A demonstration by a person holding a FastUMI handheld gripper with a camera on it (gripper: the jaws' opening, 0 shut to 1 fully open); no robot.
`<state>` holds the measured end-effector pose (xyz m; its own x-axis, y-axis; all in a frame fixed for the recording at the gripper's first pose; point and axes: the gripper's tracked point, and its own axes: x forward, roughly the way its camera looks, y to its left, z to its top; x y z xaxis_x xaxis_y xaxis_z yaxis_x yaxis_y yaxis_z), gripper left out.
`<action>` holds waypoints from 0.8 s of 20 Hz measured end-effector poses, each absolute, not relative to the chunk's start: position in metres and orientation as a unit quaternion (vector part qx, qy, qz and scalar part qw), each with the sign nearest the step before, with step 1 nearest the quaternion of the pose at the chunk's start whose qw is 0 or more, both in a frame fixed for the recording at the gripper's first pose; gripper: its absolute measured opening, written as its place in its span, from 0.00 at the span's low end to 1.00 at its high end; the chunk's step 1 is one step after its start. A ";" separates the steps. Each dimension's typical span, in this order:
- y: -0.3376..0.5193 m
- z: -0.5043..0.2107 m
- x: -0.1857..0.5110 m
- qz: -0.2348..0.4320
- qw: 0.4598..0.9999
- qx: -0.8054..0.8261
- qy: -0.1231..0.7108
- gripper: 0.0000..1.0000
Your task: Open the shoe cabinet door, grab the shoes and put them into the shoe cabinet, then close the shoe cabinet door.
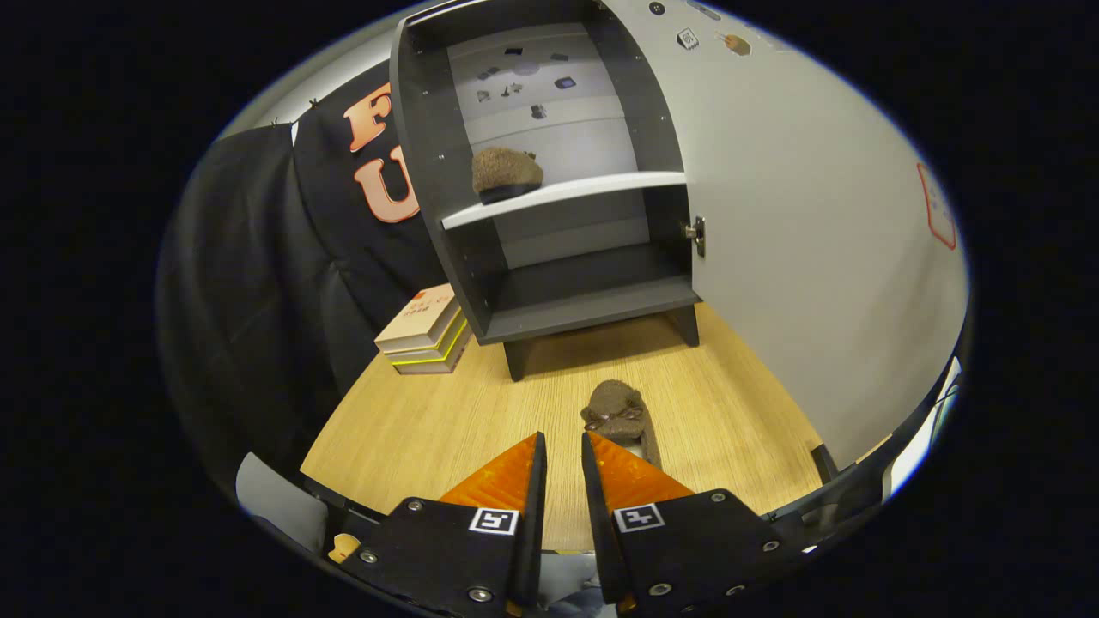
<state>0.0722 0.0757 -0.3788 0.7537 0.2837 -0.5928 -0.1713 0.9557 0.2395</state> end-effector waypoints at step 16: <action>0.090 -0.533 0.123 0.131 0.869 0.076 0.472 0.27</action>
<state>0.1233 0.0901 -0.5331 0.5205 0.2992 -0.7997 -0.1564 0.9542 0.2552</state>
